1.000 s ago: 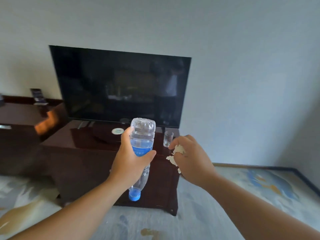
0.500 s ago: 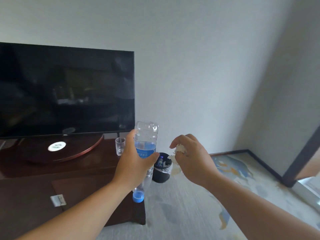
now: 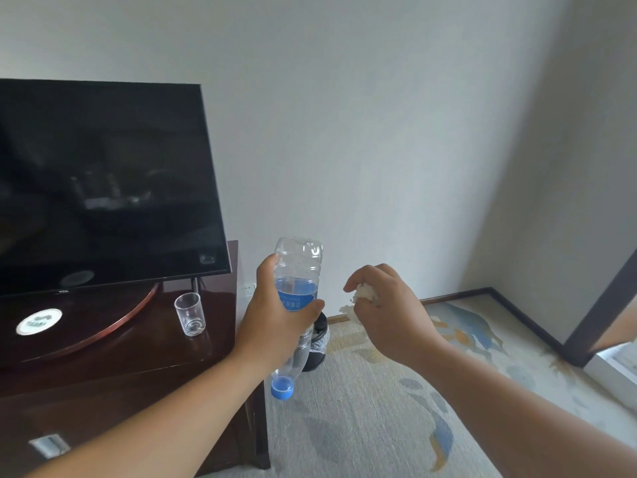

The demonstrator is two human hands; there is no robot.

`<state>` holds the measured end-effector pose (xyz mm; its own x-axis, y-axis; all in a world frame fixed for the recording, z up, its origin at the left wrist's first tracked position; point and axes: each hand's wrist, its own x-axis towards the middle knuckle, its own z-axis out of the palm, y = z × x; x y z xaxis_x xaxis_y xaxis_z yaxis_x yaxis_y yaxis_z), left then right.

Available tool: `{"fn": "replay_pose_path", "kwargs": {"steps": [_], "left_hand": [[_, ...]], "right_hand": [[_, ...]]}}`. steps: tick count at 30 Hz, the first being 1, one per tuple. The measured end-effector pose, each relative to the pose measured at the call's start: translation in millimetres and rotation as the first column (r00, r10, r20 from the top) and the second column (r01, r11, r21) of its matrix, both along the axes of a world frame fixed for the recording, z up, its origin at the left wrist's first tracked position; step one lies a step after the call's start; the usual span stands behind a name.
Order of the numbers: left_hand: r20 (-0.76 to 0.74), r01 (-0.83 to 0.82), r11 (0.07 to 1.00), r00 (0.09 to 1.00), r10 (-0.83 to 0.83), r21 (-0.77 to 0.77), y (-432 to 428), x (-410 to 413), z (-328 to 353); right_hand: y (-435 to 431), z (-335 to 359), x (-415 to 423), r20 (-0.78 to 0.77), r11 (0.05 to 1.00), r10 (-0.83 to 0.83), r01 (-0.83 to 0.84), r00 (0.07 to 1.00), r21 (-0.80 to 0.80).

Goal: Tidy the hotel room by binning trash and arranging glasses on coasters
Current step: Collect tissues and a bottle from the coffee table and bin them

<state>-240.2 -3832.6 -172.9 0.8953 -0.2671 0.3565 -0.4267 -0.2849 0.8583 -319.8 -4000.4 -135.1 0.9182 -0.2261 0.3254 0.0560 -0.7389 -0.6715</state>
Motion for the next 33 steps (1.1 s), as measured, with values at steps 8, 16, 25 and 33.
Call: {"fn": "replay_pose_path", "kwargs": {"steps": [8, 16, 25, 33], "left_hand": [[-0.028, 0.040, 0.999, 0.999, -0.040, -0.024, -28.8, 106.7, -5.4], [-0.068, 0.064, 0.998, 0.996, -0.064, -0.010, -55.0, 205.6, -12.8], [-0.162, -0.024, 0.999, 0.986, 0.030, 0.037, -111.5, 284.3, -47.5], [-0.213, -0.164, 0.983, 0.961, 0.179, 0.086, -186.1, 353.9, -64.8]], "right_hand": [[-25.2, 3.3, 91.1, -0.013, 0.998, -0.051, 0.050, 0.999, -0.023], [-51.0, -1.1, 181.5, -0.054, 0.996, -0.087, 0.086, 0.995, -0.030], [-115.5, -34.2, 278.2, -0.121, 0.999, -0.034, 0.036, 0.992, 0.021], [-204.4, -56.9, 371.4, -0.190, 0.991, 0.119, -0.104, 0.975, 0.084]]}}
